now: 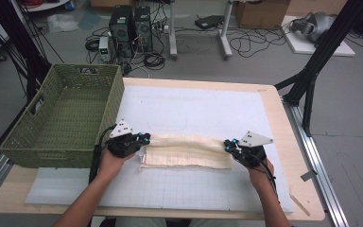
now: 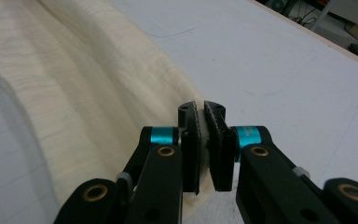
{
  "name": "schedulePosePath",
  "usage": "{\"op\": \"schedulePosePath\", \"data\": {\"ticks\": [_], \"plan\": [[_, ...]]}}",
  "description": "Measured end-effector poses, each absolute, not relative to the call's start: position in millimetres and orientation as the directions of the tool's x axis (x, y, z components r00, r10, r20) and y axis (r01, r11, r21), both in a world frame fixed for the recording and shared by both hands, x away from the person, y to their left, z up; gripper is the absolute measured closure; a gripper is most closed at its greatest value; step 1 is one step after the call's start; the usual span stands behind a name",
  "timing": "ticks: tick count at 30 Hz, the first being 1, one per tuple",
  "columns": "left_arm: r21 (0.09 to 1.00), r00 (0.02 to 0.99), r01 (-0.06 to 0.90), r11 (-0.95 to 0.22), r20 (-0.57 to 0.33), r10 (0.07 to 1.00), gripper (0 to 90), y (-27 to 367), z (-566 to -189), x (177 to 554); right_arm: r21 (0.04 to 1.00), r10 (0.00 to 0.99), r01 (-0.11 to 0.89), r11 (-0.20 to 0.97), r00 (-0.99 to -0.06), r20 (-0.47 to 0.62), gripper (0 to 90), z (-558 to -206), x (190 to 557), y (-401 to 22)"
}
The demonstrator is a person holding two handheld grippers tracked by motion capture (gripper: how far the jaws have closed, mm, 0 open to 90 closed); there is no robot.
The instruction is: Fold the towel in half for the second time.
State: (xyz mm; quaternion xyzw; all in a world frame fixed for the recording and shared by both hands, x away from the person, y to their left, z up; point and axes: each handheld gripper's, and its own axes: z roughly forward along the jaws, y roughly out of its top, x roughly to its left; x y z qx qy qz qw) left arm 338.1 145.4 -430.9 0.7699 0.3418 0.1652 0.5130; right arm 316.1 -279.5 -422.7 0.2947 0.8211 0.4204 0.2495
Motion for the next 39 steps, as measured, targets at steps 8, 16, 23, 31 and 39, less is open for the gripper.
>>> {"op": "schedulePosePath", "data": {"ticks": [8, 16, 23, 31, 39], "plan": [[0.892, 0.728, 0.364, -0.267, -0.094, 0.679, 85.0, 145, -437, 322, 0.829, 0.675, 0.275, 0.488, -0.721, -0.158, 85.1, -426, 301, -280], [0.879, 0.734, 0.381, -0.287, -0.099, 0.671, 84.9, 147, -445, 312, 0.82, 0.665, 0.29, 0.493, -0.733, -0.141, 85.0, -432, 287, -281], [0.865, 0.744, 0.393, -0.313, -0.099, 0.661, 83.9, 147, -448, 306, 0.813, 0.655, 0.301, 0.498, -0.745, -0.126, 85.1, -436, 279, -284], [0.901, 0.724, 0.364, -0.235, -0.116, 0.68, 49.6, 144, -421, 305, 0.787, 0.646, 0.321, 0.527, -0.753, -0.126, 85.0, -442, 276, -284], [0.921, 0.73, 0.333, -0.205, -0.114, 0.674, 54.7, 130, -405, 324, 0.783, 0.639, 0.312, 0.538, -0.757, -0.137, 85.0, -441, 275, -283]]}}
